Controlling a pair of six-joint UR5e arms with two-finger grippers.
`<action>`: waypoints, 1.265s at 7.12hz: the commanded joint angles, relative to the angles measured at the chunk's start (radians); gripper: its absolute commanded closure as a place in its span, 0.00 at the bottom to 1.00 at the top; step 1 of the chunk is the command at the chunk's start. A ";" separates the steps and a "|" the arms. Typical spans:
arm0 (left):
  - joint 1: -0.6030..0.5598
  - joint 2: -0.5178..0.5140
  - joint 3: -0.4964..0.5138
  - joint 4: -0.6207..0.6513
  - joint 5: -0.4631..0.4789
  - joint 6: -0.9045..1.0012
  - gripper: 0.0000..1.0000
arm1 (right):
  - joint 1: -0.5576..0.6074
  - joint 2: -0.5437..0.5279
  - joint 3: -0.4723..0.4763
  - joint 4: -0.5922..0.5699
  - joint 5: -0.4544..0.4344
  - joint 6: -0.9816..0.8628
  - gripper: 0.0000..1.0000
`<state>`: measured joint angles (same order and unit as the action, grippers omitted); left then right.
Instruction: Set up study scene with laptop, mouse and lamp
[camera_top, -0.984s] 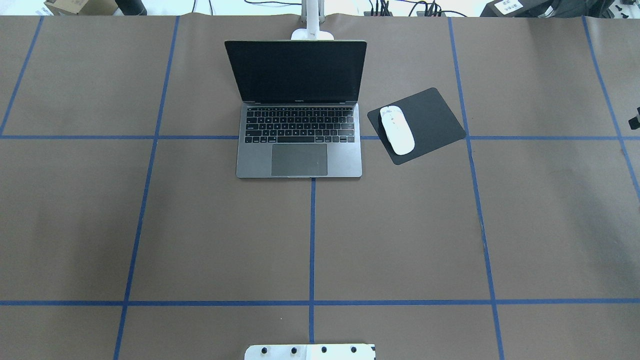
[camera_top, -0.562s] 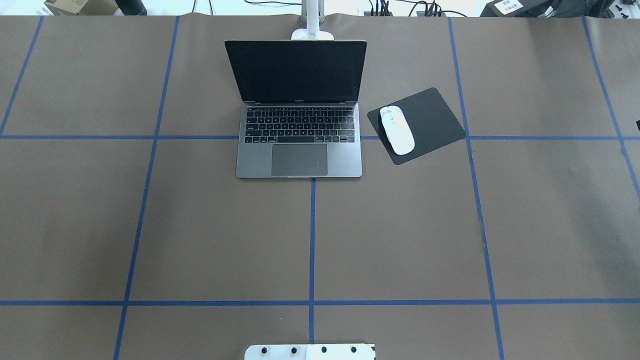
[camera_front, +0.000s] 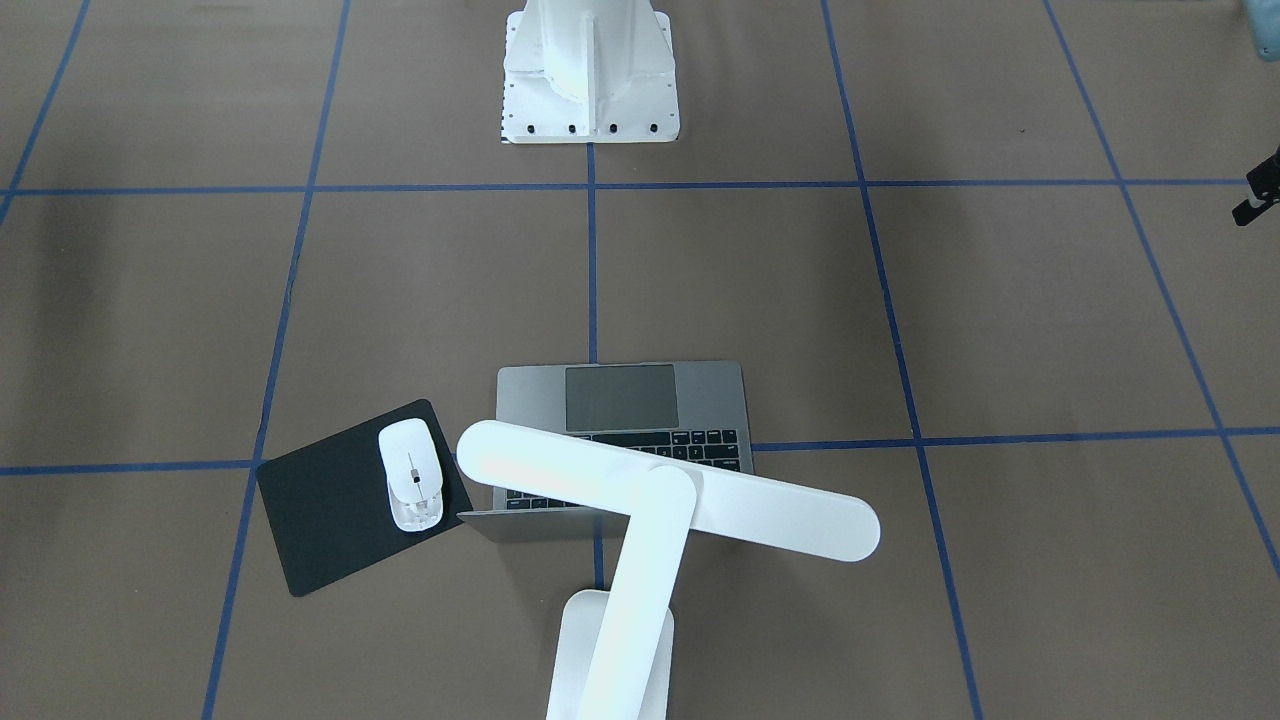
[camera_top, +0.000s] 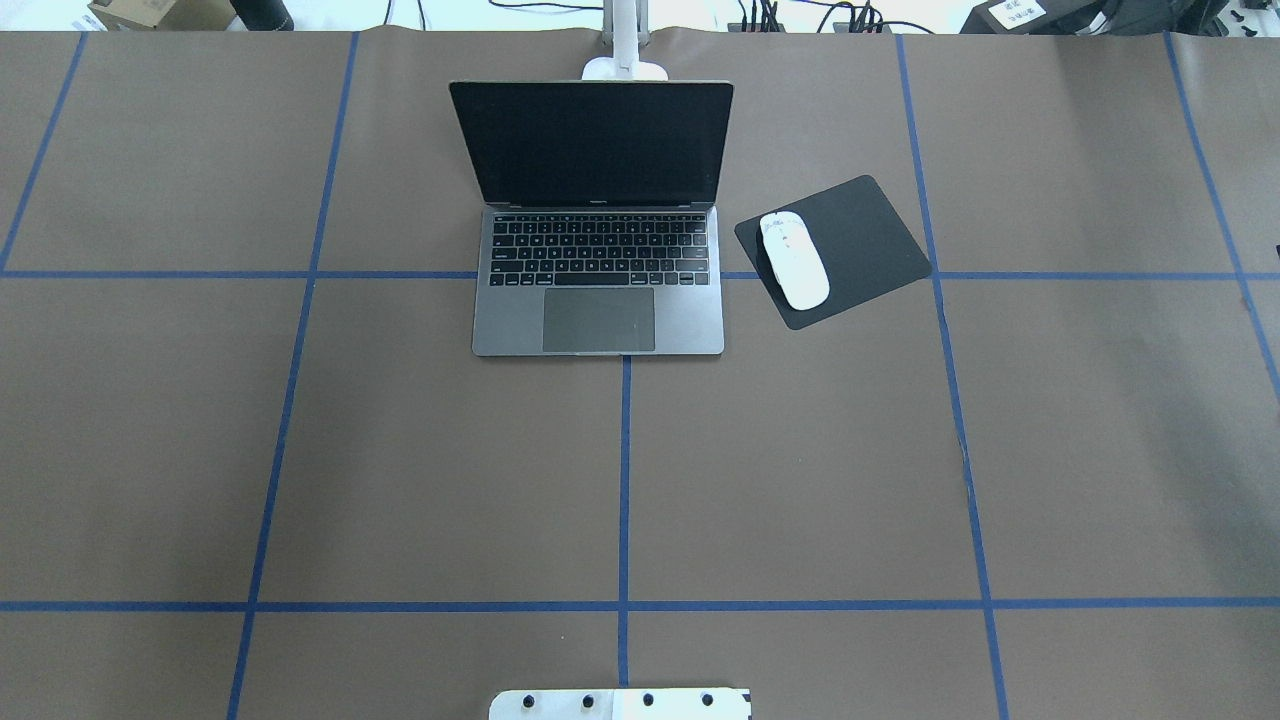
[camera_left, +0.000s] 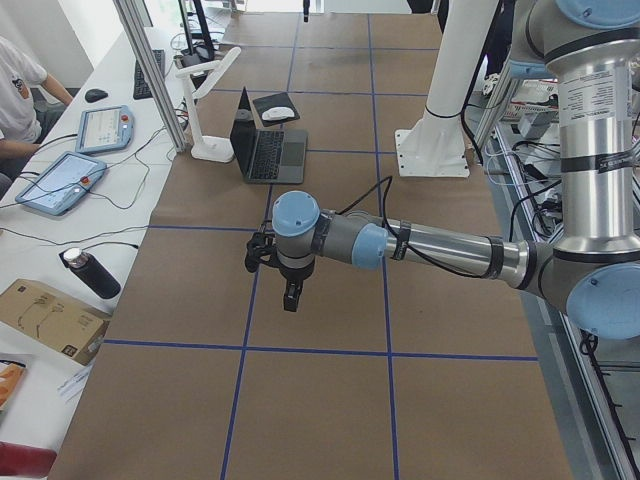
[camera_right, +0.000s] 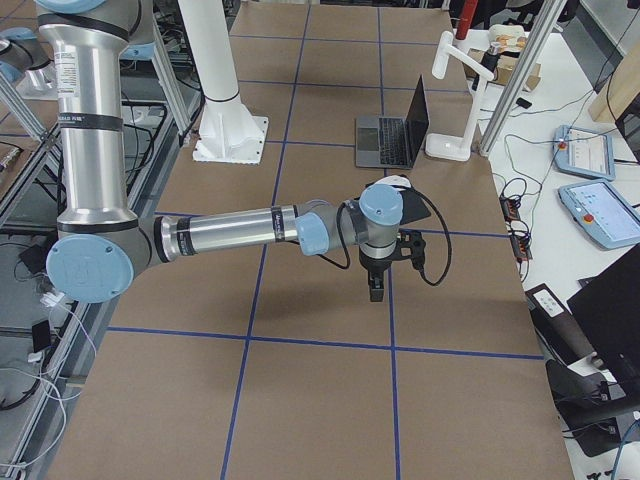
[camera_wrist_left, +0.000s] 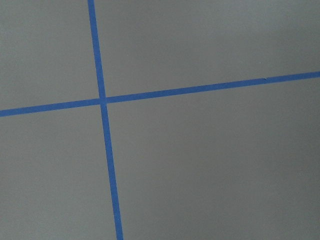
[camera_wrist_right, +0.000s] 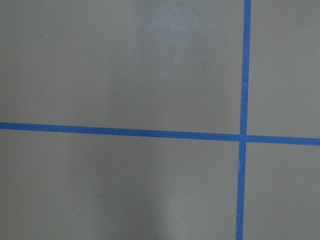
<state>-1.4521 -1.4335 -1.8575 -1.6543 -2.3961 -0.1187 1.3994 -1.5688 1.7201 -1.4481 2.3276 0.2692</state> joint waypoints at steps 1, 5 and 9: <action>0.002 -0.024 0.032 -0.001 0.012 0.002 0.00 | 0.000 -0.004 -0.001 0.000 0.006 0.001 0.01; 0.002 -0.025 0.023 -0.001 0.008 0.002 0.00 | 0.000 -0.010 0.004 0.003 0.010 0.001 0.01; 0.004 -0.028 0.021 -0.002 0.012 0.001 0.00 | 0.000 -0.010 0.004 0.003 0.021 0.001 0.01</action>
<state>-1.4491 -1.4611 -1.8320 -1.6562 -2.3840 -0.1164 1.3990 -1.5786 1.7242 -1.4450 2.3480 0.2700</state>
